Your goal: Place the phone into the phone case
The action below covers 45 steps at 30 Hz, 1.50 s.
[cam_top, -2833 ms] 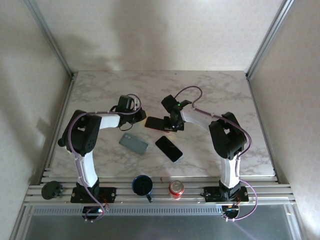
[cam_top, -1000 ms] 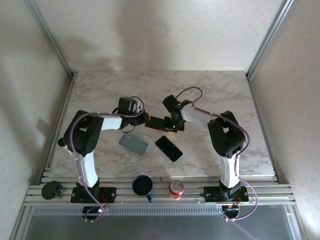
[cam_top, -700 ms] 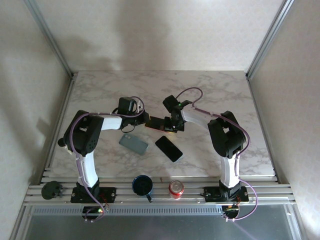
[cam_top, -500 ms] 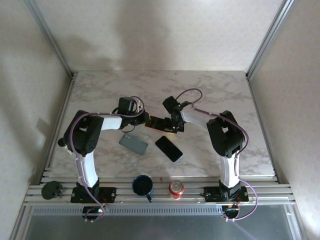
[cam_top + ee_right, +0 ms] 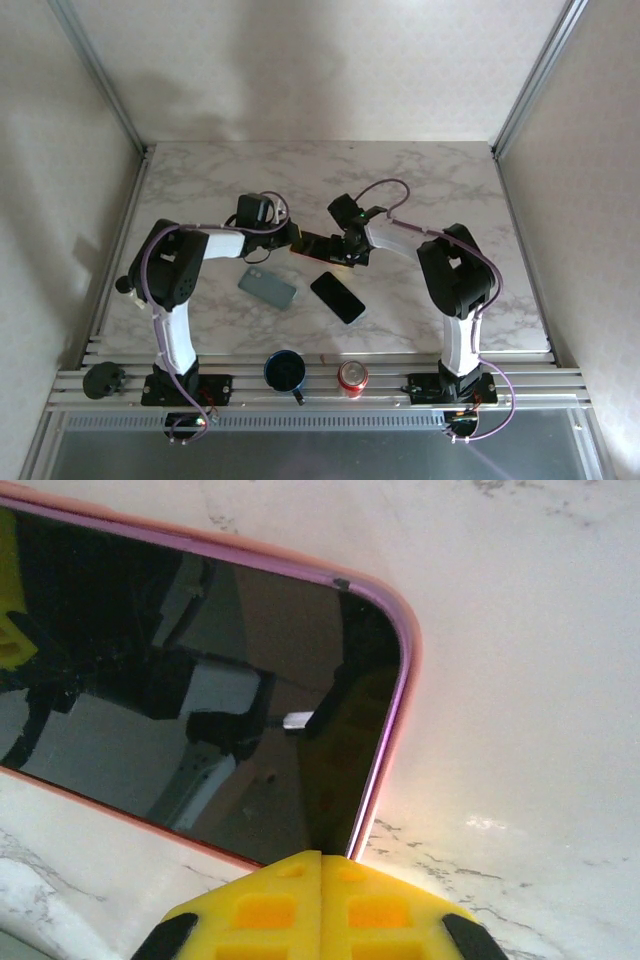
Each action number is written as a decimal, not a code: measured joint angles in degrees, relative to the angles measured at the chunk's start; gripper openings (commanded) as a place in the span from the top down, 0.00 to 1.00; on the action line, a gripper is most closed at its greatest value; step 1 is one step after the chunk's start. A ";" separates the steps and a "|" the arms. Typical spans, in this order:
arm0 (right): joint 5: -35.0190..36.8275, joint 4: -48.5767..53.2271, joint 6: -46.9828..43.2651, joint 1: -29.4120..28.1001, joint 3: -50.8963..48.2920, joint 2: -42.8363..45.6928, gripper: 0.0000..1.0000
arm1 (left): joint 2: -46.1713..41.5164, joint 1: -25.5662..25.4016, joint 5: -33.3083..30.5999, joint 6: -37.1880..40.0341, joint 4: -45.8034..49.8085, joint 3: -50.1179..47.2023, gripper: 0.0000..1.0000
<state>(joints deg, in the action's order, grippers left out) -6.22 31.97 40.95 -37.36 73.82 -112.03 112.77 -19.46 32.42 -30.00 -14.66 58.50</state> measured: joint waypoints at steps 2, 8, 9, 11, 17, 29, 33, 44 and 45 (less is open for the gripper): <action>-0.52 -1.62 1.20 0.00 -0.70 1.11 1.00 | 0.96 0.00 0.00 0.00 0.33 1.49 0.95; -1.55 -1.05 2.29 -0.09 0.39 1.25 1.00 | 3.82 -0.02 -0.07 0.00 0.96 5.75 0.95; -1.55 -0.57 2.21 -0.11 0.85 1.25 0.99 | 3.98 -0.07 -0.15 -0.02 1.29 6.12 0.95; -1.53 0.94 1.75 0.02 2.01 1.38 0.99 | 4.09 -0.13 -0.57 -0.02 2.12 6.69 0.95; -1.49 4.09 -1.03 2.60 4.94 4.42 0.99 | 3.19 -0.13 -1.90 0.04 4.31 7.02 0.95; -0.87 7.32 -7.39 5.81 12.92 0.52 1.00 | -1.62 -0.50 -2.69 -0.02 4.66 0.92 0.96; -0.87 8.50 -8.48 6.21 13.22 -2.36 1.00 | -1.62 -0.83 -2.69 -0.20 4.35 0.09 0.96; -0.90 9.22 -9.53 7.21 13.22 -4.98 1.00 | -1.62 -1.11 -2.91 -0.20 4.15 -0.07 0.96; -0.92 9.22 -9.53 7.28 13.22 -5.22 1.00 | -1.62 -1.11 -2.91 -0.20 3.98 -0.13 0.97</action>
<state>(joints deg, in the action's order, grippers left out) -7.14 41.19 31.42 -30.09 87.05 -117.25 111.15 -20.58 29.52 -30.20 -10.68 58.37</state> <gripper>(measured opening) 0.044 0.036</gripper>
